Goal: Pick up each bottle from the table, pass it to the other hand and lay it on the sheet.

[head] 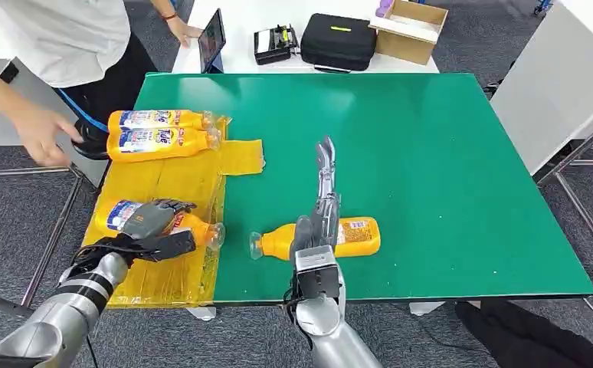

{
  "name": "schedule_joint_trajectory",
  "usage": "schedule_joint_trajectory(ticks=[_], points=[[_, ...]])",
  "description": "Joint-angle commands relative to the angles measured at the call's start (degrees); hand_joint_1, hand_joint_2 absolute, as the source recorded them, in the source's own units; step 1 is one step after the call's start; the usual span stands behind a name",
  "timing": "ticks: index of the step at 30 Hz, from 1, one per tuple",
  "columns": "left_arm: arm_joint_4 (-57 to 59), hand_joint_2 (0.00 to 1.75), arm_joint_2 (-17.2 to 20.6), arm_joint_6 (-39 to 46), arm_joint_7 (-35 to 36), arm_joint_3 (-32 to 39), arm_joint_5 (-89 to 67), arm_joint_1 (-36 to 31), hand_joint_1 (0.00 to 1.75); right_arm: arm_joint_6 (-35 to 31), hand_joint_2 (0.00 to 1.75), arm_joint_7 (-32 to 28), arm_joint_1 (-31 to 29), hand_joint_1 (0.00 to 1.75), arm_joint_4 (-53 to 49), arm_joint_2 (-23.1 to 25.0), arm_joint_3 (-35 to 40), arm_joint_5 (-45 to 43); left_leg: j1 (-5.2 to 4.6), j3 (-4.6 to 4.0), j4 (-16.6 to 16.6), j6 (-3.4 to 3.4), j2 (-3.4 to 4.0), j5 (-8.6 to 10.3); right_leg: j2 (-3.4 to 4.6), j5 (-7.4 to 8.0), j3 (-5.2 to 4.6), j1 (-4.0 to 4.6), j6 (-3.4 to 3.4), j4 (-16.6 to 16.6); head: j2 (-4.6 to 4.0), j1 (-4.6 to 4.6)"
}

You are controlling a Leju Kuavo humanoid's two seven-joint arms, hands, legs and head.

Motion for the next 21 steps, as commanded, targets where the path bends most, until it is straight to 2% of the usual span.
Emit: schedule_joint_trajectory(ticks=[1,10,19,20,21], points=[[4.15,0.00,0.55,-2.99,-0.91,0.27,1.38,0.62,0.00,0.19,0.00,-0.18,-2.02,0.00,4.48,-0.82,0.44,-0.18,0.01,0.28,-0.07,0.02,0.16,-0.07,0.13,-0.01,0.26,0.04,-0.12,-0.10,0.00,0.00],[3.41,0.00,2.83,-15.48,-7.43,0.61,9.25,2.56,0.00,1.82,0.00,-0.53,-3.18,0.00,7.59,-0.32,0.93,-0.85,0.02,0.55,-0.11,0.02,0.21,-0.09,0.24,0.01,0.53,0.07,-0.21,-0.14,0.00,0.00],[1.25,0.00,2.60,-19.15,-8.89,1.50,16.60,4.75,0.00,1.48,0.00,-0.53,-3.38,0.00,8.61,-0.31,1.35,-0.73,0.02,0.65,-0.14,0.02,0.21,-0.09,0.25,0.01,0.64,0.08,-0.21,-0.16,0.00,0.00],[-2.77,0.00,-1.89,-15.70,-8.16,9.93,28.77,6.74,0.00,1.57,0.00,-0.39,-3.41,0.00,9.93,-0.11,1.45,0.34,0.01,0.72,-0.16,0.03,0.23,-0.09,0.28,0.02,0.70,0.06,-0.20,-0.17,0.00,0.00],[-5.15,0.00,-4.62,-11.36,-6.55,14.44,33.48,7.04,0.00,1.70,0.00,0.95,-3.81,0.00,10.38,-0.50,2.00,2.14,0.02,0.74,-0.15,0.03,0.12,-0.07,0.16,0.01,0.76,0.07,-0.21,-0.17,0.00,0.00]])
